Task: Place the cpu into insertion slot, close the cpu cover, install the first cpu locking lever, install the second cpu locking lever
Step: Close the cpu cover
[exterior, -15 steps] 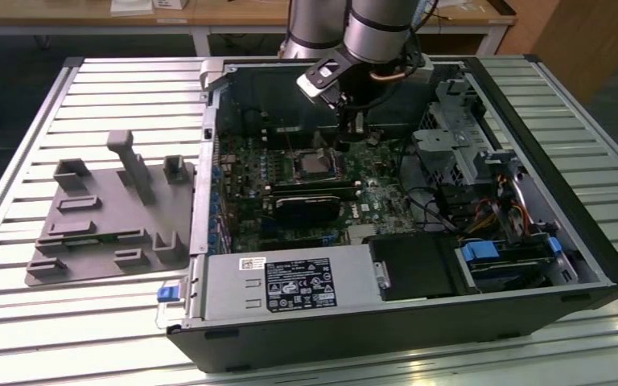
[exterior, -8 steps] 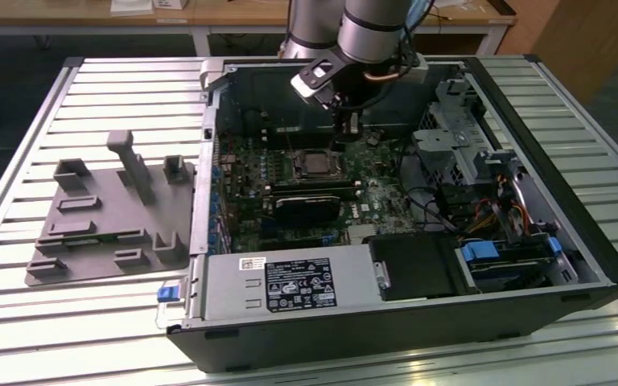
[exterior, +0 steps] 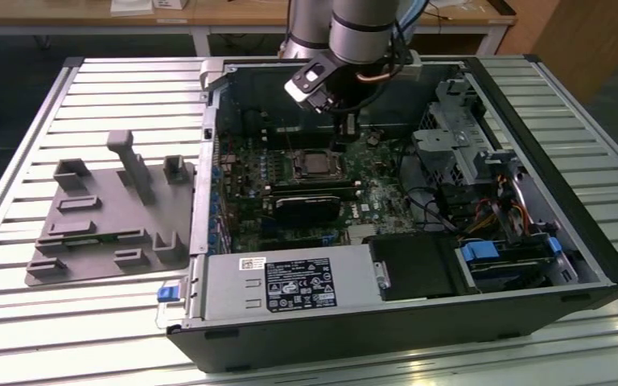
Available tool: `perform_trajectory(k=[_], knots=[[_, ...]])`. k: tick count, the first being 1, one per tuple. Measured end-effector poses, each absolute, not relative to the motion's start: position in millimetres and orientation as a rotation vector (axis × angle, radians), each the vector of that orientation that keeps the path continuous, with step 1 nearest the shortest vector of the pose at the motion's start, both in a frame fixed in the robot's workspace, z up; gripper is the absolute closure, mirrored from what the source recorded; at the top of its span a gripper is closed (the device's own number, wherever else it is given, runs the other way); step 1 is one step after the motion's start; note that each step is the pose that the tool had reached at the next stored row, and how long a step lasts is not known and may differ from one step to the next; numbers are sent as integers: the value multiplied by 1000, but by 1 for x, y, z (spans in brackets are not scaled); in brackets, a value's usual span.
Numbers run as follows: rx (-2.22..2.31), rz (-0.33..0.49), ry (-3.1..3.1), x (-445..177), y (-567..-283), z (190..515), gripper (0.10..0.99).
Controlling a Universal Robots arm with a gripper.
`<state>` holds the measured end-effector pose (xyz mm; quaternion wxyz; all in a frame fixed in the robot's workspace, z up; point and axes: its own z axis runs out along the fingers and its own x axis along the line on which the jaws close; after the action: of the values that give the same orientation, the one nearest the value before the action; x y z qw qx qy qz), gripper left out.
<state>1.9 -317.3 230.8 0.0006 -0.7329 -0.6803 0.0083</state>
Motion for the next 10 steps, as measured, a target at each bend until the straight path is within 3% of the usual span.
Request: perform_trajectory(k=[10], knots=[[-2325, -40, -2167, -16, -317, 228, 984]])
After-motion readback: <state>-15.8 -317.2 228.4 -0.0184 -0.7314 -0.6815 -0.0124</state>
